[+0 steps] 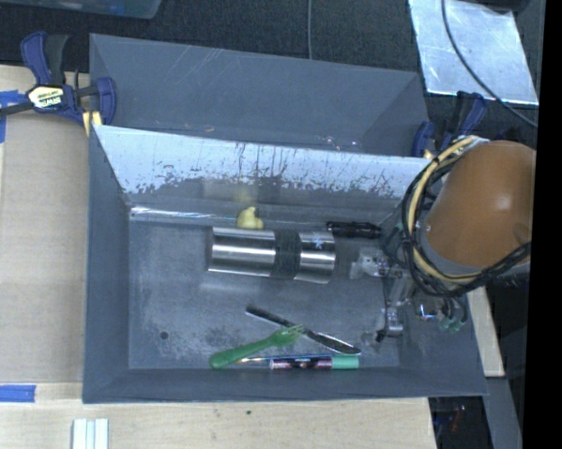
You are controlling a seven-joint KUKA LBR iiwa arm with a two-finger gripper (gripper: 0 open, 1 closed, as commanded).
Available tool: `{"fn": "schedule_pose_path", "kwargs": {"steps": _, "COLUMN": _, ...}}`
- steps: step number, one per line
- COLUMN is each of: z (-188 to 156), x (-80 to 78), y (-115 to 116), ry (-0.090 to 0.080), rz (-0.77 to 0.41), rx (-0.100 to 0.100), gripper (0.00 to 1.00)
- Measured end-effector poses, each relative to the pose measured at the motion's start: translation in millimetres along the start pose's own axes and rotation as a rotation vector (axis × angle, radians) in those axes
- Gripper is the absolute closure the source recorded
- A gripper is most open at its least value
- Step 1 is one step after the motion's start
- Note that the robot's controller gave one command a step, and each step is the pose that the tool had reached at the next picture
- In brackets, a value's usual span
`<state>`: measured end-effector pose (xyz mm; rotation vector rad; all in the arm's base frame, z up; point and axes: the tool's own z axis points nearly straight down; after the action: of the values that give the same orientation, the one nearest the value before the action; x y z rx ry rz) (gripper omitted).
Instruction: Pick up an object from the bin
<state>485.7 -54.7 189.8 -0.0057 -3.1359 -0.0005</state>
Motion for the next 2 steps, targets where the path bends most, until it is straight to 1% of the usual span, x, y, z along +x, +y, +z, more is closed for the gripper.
{"fn": "schedule_pose_path", "kwargs": {"steps": 1, "z": -5, "x": -1.7, "y": 0, "ry": -0.009, "rz": -0.003, "rx": 0.001, "gripper": 0.00}}
{"fn": "schedule_pose_path", "kwargs": {"steps": 2, "z": 22, "x": -49.6, "y": 65, "ry": -0.012, "rz": -0.243, "rx": 0.000, "gripper": 0.00}}
